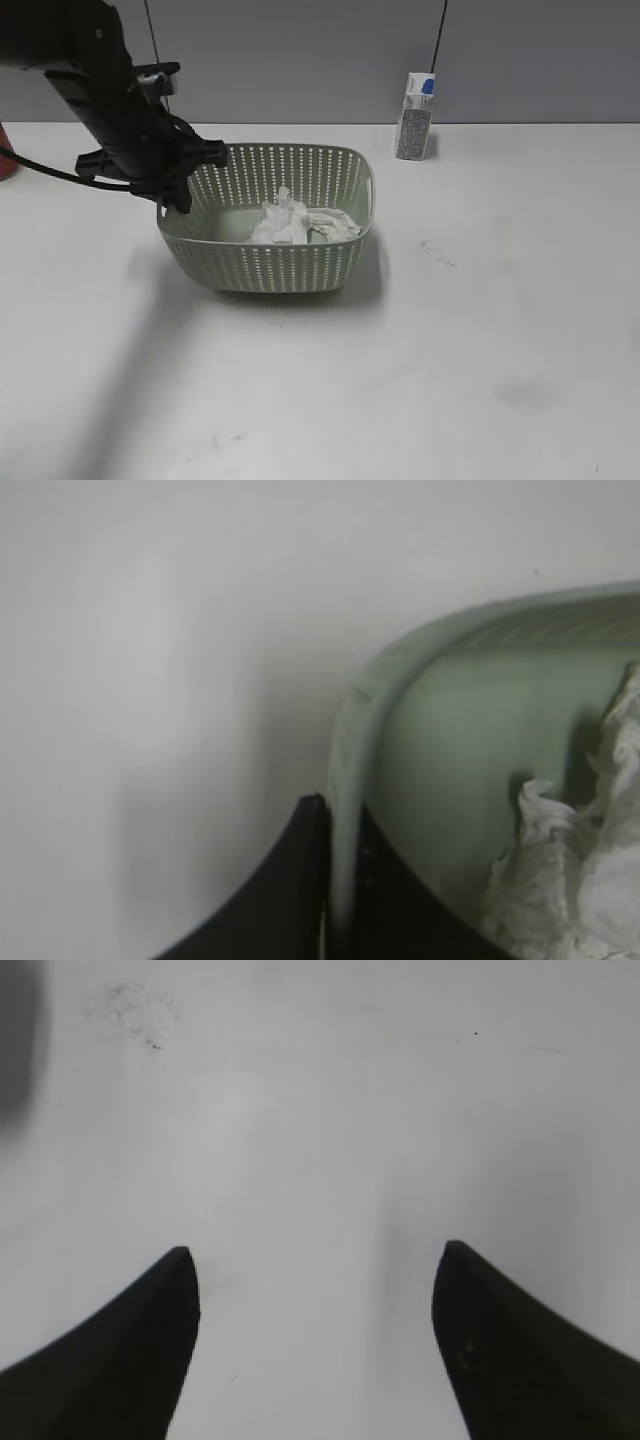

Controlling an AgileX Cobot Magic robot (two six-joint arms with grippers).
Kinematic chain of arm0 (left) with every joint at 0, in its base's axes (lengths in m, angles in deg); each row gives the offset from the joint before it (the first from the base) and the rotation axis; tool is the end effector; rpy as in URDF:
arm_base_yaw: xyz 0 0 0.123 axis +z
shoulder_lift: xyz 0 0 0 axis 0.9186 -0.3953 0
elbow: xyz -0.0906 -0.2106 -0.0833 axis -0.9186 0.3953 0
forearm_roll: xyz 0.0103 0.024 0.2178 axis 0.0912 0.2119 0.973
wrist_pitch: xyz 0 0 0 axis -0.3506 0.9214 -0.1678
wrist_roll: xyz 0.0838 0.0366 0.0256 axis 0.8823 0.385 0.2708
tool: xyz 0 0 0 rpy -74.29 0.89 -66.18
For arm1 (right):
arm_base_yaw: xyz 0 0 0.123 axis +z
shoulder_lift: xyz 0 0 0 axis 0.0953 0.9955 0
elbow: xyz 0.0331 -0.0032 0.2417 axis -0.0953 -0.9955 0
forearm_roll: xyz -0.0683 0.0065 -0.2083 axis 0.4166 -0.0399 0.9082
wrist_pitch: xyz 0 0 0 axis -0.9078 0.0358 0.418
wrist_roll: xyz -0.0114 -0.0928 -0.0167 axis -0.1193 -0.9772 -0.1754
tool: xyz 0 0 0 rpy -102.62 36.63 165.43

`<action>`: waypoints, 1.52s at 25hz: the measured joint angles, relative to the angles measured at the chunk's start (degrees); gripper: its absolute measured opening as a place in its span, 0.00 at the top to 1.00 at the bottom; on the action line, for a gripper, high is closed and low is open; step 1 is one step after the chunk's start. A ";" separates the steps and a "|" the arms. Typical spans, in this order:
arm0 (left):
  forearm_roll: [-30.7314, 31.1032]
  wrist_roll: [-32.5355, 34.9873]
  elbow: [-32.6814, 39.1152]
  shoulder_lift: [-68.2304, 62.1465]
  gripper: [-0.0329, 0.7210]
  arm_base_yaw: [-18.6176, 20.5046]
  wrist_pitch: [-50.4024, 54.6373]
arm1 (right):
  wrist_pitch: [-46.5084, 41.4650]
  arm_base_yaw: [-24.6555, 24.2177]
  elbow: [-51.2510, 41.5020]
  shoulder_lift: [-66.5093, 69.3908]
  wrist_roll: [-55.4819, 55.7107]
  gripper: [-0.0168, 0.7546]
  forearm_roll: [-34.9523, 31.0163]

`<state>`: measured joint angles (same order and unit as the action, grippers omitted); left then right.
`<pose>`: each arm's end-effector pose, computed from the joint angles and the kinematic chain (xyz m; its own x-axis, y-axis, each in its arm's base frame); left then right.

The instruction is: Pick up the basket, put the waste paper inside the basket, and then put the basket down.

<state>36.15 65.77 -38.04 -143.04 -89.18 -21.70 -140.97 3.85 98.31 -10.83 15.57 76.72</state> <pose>0.3350 -0.1513 0.1567 -0.9649 0.0145 -0.2621 0.0762 0.9709 -0.2269 0.2450 0.0079 0.2844 -0.9019 -0.0932 -0.4217 -0.1454 0.9850 0.0933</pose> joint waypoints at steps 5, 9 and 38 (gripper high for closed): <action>0.90 0.00 -2.40 -3.98 0.95 0.00 0.53 | 2.91 0.00 -10.42 -13.03 0.00 0.23 -0.05; 0.90 0.00 -2.83 -4.58 0.95 0.00 0.14 | 4.92 0.00 -19.92 -23.60 0.04 0.23 -0.05; 3.10 14.41 -2.76 13.12 0.11 15.02 9.37 | 6.56 0.00 -43.18 -78.11 2.44 0.23 0.90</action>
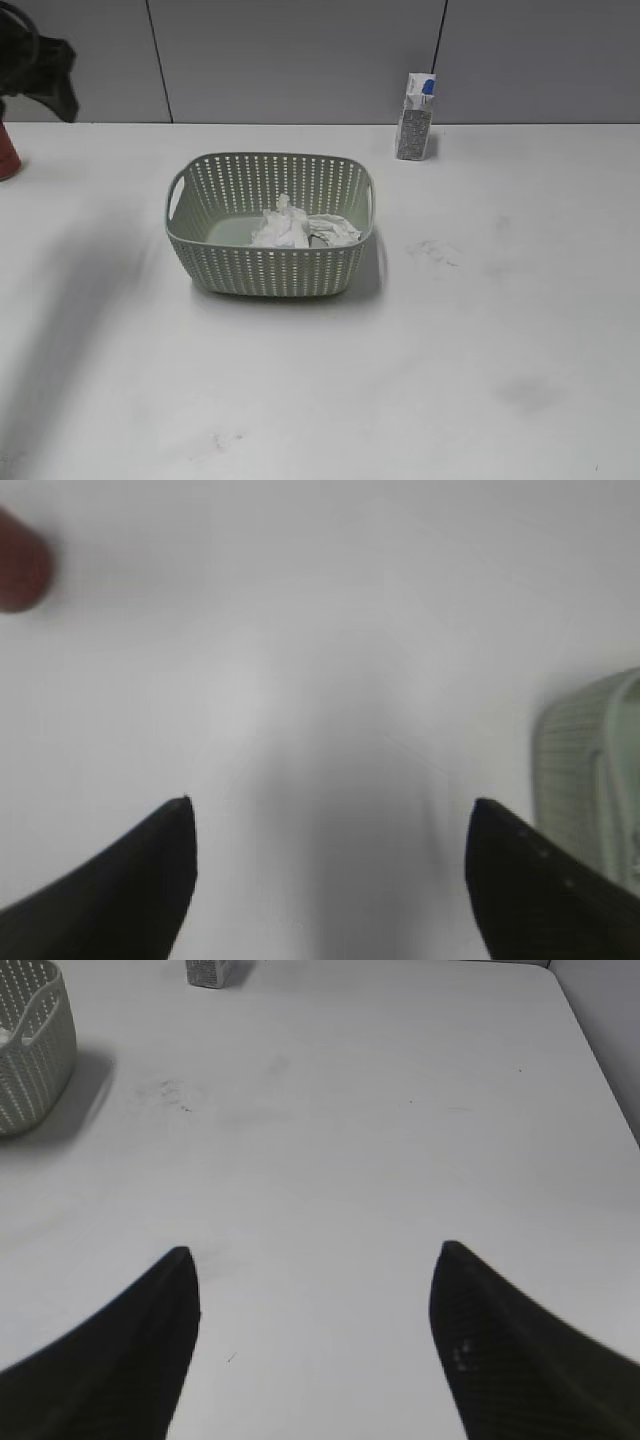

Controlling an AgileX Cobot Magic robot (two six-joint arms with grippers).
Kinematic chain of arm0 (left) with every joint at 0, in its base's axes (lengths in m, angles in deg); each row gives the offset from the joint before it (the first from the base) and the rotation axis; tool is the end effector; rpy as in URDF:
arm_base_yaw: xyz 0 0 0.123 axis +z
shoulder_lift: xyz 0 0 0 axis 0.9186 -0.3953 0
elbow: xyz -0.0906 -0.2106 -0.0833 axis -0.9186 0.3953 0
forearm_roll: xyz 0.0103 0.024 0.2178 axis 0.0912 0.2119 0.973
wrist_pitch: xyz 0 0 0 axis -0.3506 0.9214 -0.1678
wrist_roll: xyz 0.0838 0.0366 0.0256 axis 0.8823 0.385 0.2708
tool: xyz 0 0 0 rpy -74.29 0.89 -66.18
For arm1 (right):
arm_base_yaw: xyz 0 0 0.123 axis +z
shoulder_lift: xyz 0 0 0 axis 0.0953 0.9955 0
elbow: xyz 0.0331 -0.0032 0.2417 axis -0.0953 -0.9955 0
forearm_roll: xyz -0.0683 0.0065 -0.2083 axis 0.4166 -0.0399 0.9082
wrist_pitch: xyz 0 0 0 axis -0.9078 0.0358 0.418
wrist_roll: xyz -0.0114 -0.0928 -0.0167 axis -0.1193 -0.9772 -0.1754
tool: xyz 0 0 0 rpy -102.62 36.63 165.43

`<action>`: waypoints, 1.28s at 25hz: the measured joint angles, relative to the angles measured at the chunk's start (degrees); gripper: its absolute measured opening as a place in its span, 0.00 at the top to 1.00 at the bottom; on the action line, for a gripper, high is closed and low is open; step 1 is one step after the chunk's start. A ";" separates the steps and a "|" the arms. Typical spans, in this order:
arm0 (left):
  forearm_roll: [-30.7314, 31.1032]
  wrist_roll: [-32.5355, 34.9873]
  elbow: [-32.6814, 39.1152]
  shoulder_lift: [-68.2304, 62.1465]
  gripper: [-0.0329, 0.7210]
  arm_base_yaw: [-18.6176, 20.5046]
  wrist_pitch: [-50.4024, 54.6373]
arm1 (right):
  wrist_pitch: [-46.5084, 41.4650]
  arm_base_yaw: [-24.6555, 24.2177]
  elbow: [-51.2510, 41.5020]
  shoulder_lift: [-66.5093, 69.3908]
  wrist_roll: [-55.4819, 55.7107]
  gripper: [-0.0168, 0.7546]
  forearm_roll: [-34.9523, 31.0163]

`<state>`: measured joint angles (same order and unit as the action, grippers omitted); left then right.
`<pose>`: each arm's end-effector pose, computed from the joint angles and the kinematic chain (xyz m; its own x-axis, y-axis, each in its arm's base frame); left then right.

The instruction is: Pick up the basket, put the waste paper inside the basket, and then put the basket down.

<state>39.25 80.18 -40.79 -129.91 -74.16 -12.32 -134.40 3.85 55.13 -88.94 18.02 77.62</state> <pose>0.3375 -0.0539 0.2441 -0.9053 0.0590 -0.4207 0.1189 0.9859 -0.1177 0.0227 0.0119 0.2500 -0.4068 -0.0574 -0.9117 -0.1218 0.9925 -0.0081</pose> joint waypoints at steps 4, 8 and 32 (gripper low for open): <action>3.23 1.14 0.10 4.28 0.14 6.00 4.69 | 0.00 0.00 0.00 0.00 0.25 0.23 0.07; 3.76 1.39 4.25 12.55 0.16 7.72 4.13 | 0.00 0.17 0.00 0.00 0.41 0.23 0.07; 2.60 1.57 54.67 81.37 0.22 7.67 -5.06 | 0.00 5.36 -0.07 0.00 0.66 0.24 0.08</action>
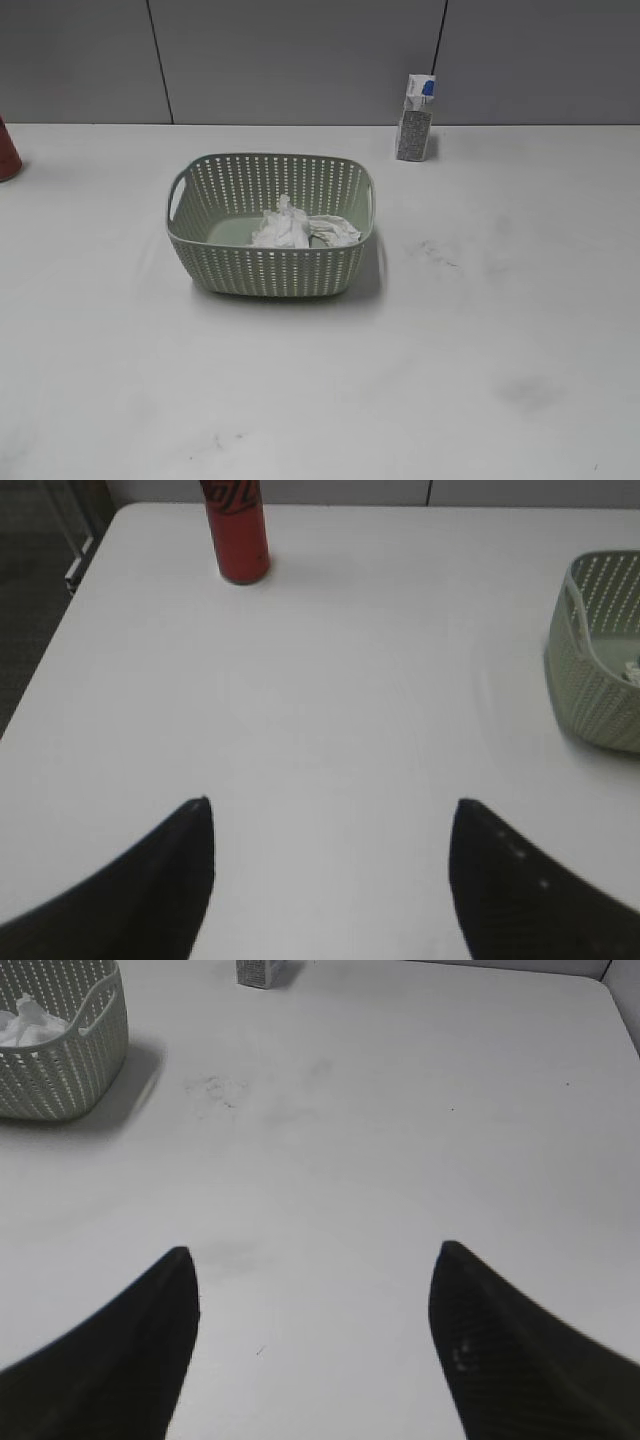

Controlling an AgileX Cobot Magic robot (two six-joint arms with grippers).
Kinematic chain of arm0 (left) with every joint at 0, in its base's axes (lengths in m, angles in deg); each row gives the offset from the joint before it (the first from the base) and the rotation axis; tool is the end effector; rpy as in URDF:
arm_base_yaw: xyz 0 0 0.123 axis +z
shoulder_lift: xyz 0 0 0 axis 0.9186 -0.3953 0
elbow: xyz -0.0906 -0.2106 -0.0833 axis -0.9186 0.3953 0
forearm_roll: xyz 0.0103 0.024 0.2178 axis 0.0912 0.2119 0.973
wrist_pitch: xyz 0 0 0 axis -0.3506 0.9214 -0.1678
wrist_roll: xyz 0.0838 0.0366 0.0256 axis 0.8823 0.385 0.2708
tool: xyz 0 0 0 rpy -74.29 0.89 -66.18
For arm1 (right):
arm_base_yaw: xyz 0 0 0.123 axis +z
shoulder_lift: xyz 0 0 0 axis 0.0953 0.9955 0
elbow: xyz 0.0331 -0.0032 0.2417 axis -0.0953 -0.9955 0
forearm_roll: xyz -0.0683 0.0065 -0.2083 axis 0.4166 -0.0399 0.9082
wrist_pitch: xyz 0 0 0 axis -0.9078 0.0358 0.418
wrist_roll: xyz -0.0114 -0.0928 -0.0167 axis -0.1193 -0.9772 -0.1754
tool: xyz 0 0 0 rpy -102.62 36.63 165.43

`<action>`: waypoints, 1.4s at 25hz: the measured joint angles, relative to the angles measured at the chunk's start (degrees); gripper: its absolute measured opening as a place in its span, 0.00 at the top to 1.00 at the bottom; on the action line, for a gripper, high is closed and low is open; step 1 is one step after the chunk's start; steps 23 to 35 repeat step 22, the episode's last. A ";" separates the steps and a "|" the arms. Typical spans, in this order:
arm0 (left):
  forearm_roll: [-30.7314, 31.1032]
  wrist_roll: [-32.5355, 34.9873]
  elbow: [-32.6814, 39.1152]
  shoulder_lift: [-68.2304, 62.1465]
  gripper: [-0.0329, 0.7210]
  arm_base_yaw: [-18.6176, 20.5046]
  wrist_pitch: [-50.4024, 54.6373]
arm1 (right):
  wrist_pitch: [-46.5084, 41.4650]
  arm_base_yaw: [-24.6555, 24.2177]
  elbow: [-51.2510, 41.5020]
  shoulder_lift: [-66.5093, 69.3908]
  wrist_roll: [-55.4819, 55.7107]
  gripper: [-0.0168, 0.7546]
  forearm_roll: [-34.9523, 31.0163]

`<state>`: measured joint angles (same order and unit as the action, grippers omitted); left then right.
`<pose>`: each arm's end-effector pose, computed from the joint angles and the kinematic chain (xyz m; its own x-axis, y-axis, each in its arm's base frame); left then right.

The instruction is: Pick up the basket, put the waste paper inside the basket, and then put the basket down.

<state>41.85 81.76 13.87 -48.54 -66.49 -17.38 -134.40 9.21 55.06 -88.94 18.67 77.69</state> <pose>0.0703 -0.0056 0.2656 -0.5463 -0.0116 -0.8375 0.0427 0.9982 -0.0417 0.0216 0.0139 0.2497 -0.4032 -0.0848 -0.9112 -0.2089 0.9779 0.0014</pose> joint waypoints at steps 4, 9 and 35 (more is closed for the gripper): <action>0.00 0.00 -0.48 4.37 0.24 0.00 1.74 | 0.00 0.00 0.00 0.00 0.05 0.24 0.00; 0.00 0.00 -0.60 9.25 0.25 0.00 3.31 | 0.00 0.00 0.00 0.00 0.05 0.24 0.00; 2.09 0.00 -0.30 19.78 0.26 0.00 11.84 | 0.06 0.00 -0.04 0.00 0.11 0.24 -0.06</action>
